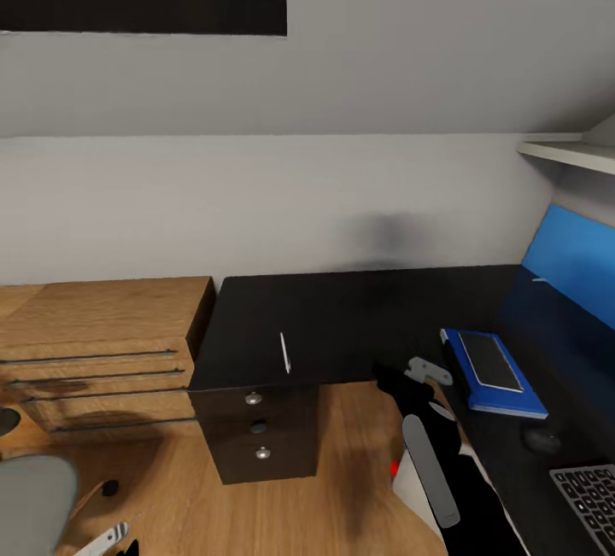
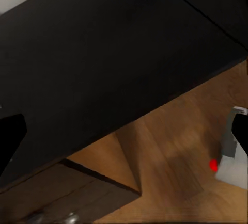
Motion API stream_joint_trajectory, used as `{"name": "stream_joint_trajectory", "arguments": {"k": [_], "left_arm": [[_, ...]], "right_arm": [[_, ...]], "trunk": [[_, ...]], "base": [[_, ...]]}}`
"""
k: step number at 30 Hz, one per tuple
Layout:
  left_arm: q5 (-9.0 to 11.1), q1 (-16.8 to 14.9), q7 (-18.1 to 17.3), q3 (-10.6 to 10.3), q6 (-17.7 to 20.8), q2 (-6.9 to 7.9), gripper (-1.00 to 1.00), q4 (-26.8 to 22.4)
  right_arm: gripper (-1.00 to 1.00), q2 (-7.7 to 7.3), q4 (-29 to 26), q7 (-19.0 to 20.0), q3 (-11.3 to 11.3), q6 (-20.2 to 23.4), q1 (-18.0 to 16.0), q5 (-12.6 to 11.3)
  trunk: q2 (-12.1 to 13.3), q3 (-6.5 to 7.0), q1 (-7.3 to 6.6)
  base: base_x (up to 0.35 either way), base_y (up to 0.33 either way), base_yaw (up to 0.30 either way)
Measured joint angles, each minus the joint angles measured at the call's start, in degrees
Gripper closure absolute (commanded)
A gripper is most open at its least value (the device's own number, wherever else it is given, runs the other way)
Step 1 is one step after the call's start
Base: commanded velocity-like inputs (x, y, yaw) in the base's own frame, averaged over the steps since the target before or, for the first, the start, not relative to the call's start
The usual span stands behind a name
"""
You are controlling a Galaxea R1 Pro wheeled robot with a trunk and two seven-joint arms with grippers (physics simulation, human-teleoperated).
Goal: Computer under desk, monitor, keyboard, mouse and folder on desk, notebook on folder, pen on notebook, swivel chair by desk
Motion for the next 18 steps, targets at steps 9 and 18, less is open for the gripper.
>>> {"name": "stream_joint_trajectory", "arguments": {"k": [9,18], "left_arm": [[0.0,0.0,0.0,0.0,0.0,0.00,-1.00,0.0],[-0.1,0.0,-0.1,-0.1,0.0,-0.04,-1.00,0.1]], "right_arm": [[-1.00,0.00,0.1,0.0,0.0,0.0,0.0,0.0],[-1.00,-0.17,0.3,0.2,1.7,0.1,0.0,0.3]], "trunk": [[0.0,-0.26,0.00],[0.0,-0.27,-0.03]], "base": [[0.001,0.299,0.075],[0.281,0.074,0.001]]}}
